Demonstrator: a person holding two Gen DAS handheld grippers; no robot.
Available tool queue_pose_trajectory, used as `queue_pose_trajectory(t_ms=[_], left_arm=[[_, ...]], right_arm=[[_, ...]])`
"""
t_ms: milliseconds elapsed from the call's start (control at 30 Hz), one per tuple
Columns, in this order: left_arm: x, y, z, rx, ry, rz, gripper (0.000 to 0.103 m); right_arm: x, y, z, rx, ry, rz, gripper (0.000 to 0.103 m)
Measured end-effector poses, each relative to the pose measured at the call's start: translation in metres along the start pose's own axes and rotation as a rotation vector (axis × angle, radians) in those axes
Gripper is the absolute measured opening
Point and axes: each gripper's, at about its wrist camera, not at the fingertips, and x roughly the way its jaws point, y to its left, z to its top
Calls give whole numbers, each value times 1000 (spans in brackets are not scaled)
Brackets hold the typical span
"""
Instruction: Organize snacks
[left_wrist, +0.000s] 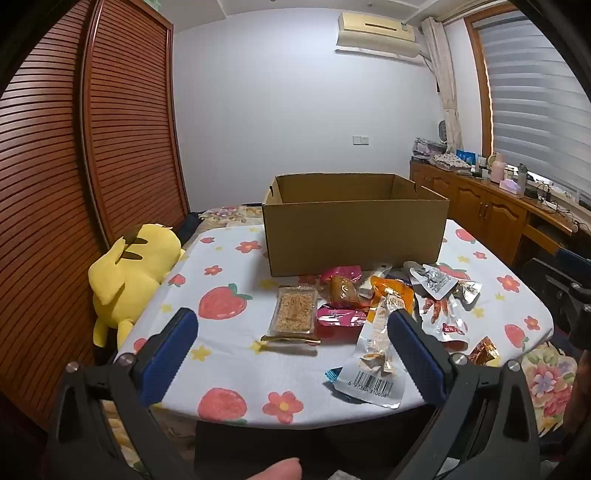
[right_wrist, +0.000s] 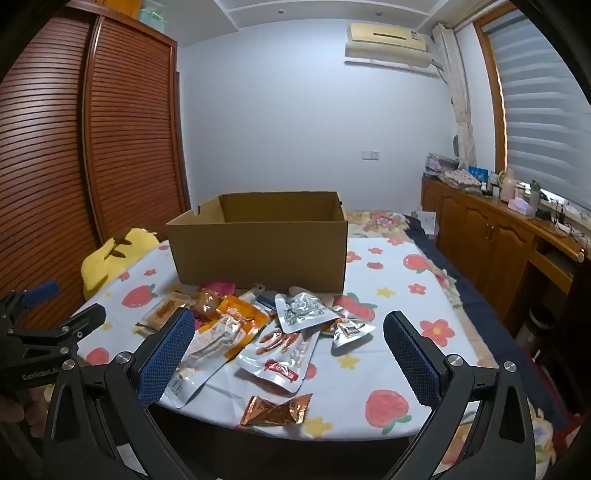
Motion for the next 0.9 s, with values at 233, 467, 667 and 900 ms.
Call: queue_pose_trajectory(t_ms=[233, 467, 667, 900], left_arm=[[0, 0, 0, 0, 0, 0, 103], [0, 0, 0, 1, -2, 1, 103], [0, 0, 0, 1, -3, 1, 103], [0, 0, 0, 2, -3, 0, 103]], right_arm=[[0, -1, 0, 14, 2, 3, 103], [0, -1, 0, 12, 3, 2, 103], [-1, -1, -1, 12, 2, 2, 103], [0, -1, -1, 13, 1, 2, 103]])
